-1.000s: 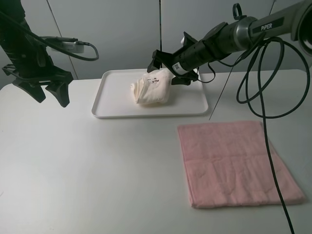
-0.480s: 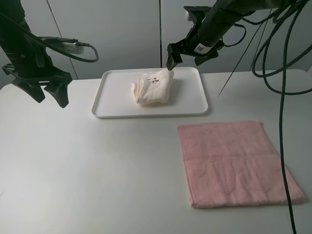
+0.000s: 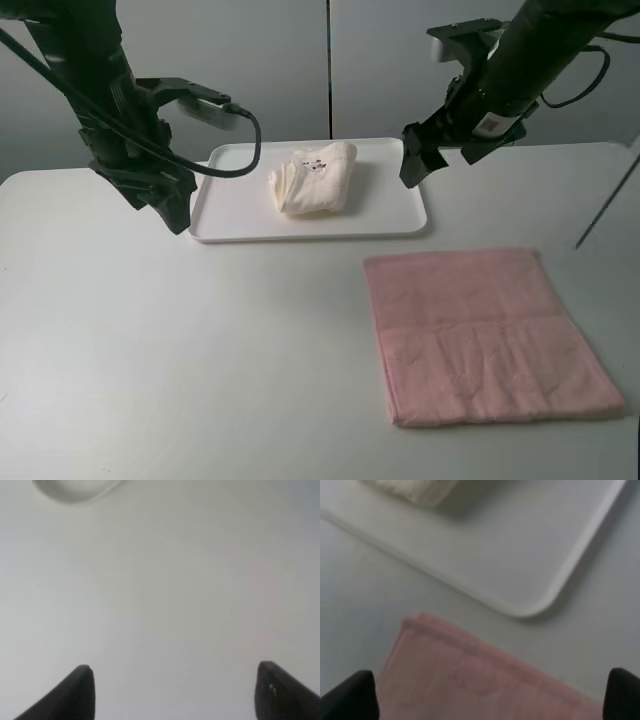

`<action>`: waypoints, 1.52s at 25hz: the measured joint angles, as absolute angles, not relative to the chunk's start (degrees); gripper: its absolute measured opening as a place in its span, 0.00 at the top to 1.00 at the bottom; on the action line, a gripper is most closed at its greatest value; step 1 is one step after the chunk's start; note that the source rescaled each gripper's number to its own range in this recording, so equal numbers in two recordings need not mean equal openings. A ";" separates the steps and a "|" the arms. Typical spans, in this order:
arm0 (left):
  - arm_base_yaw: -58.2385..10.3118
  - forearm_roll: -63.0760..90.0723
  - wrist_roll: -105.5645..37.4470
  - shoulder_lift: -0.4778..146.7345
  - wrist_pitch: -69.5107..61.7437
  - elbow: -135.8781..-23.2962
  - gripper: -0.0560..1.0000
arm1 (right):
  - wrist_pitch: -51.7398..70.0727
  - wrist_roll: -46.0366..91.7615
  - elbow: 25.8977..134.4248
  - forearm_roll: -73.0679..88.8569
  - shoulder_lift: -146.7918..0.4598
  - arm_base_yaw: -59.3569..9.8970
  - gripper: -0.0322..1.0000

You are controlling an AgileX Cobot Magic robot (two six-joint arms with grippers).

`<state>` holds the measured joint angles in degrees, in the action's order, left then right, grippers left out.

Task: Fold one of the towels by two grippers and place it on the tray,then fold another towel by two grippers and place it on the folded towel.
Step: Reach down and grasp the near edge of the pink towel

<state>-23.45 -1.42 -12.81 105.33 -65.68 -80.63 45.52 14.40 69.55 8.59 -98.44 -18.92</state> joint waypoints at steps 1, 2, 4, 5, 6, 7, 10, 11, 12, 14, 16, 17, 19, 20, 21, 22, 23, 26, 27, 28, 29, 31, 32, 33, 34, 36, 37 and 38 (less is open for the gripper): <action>-24.72 -1.51 -13.32 105.33 -65.40 -80.63 0.15 | 45.52 14.64 67.26 7.85 -95.85 -18.92 0.03; -25.95 -1.51 -14.08 105.33 -64.99 -80.63 0.15 | 45.52 15.10 64.65 6.88 -93.68 -18.92 0.03; -28.13 -1.51 -15.41 105.33 -64.39 -80.63 0.15 | 45.52 15.73 60.30 5.47 -88.57 -18.92 0.03; -29.29 -1.79 -15.81 105.33 -63.97 -80.63 0.15 | 45.52 16.02 58.20 5.06 -86.07 -18.92 0.03; -30.42 -2.29 -16.07 105.33 -63.30 -80.63 0.15 | 45.52 16.57 56.36 5.06 -84.00 -18.92 0.03; -31.45 -2.85 -16.32 105.33 -62.64 -80.63 0.15 | 45.99 17.51 54.81 4.95 -81.69 -18.92 0.03; -34.08 -3.80 -18.42 105.33 -60.79 -80.63 0.15 | 48.69 21.24 51.33 4.95 -76.54 -18.92 0.03; -34.87 -3.94 -18.96 105.33 -60.04 -80.63 0.15 | 49.57 22.60 50.42 4.95 -75.19 -18.92 0.03; -35.78 -4.23 -19.56 105.33 -59.49 -80.63 0.15 | 50.64 23.84 49.53 4.82 -74.10 -18.92 0.03; -37.78 -4.52 -20.55 105.33 -58.24 -80.63 0.15 | 53.88 26.38 48.53 3.77 -72.80 -18.92 0.03; -39.50 -4.77 -21.02 105.46 -56.96 -80.63 0.15 | 58.31 29.60 47.87 2.30 -72.40 -18.92 0.03; -40.37 -4.78 -21.14 106.05 -56.65 -80.75 0.15 | 60.66 31.49 47.62 1.46 -72.40 -18.92 0.03; -41.99 -5.17 -21.14 107.87 -56.43 -80.75 0.15 | 63.14 36.38 47.22 0.34 -72.40 -18.92 0.03; -42.88 -5.32 -21.14 109.19 -56.43 -80.75 0.15 | 63.66 37.94 46.94 0.00 -72.40 -18.92 0.03; -43.76 -5.57 -21.14 110.51 -56.43 -80.75 0.15 | 63.91 38.81 46.52 0.00 -72.40 -18.92 0.03; -44.55 -5.61 -21.14 111.57 -56.43 -80.75 0.15 | 64.01 39.80 46.07 -0.34 -72.40 -18.92 0.03; -45.48 -5.71 -21.14 112.75 -56.43 -80.75 0.15 | 64.01 40.95 45.43 -0.46 -72.40 -18.92 0.03; -48.26 -5.71 -21.14 115.07 -56.25 -80.75 0.15 | 63.66 45.49 43.03 -0.89 -72.40 -18.92 0.03; -49.26 -5.71 -21.14 115.62 -56.00 -80.75 0.15 | 63.15 46.81 41.83 -1.18 -72.40 -18.92 0.03; -50.25 -5.71 -21.14 115.94 -55.70 -80.75 0.15 | 62.45 47.77 40.45 -1.90 -72.40 -18.92 0.03; -51.06 -5.71 -21.14 116.05 -55.17 -80.75 0.15 | 61.69 48.40 39.18 -2.76 -72.40 -18.92 0.03; -52.96 -5.71 -21.14 116.16 -54.18 -80.75 0.15 | 59.23 49.26 35.78 -5.69 -72.26 -18.92 0.03; -53.94 -5.71 -21.14 116.16 -53.76 -80.75 0.15 | 57.98 49.26 33.94 -7.39 -72.27 -18.92 0.03; -54.77 -5.71 -21.14 116.16 -53.25 -80.75 0.15 | 56.85 49.38 32.43 -9.23 -72.27 -18.92 0.03; -55.77 -5.60 -21.14 116.16 -52.90 -80.75 0.15 | 55.56 49.49 30.60 -10.98 -72.27 -18.92 0.03; -57.54 -5.60 -21.14 116.16 -51.79 -80.75 0.15 | 53.13 49.49 27.51 -13.66 -72.27 -18.92 0.03; -58.50 -5.45 -21.14 116.16 -51.38 -80.75 0.15 | 51.67 49.49 26.01 -14.54 -72.27 -18.92 0.03; -59.43 -5.34 -21.14 116.16 -50.83 -80.75 0.15 | 50.34 49.60 24.73 -14.88 -72.27 -18.92 0.03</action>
<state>-59.43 -5.34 -21.14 116.16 -50.83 -80.75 50.34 49.60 24.73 -14.88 -72.27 -18.92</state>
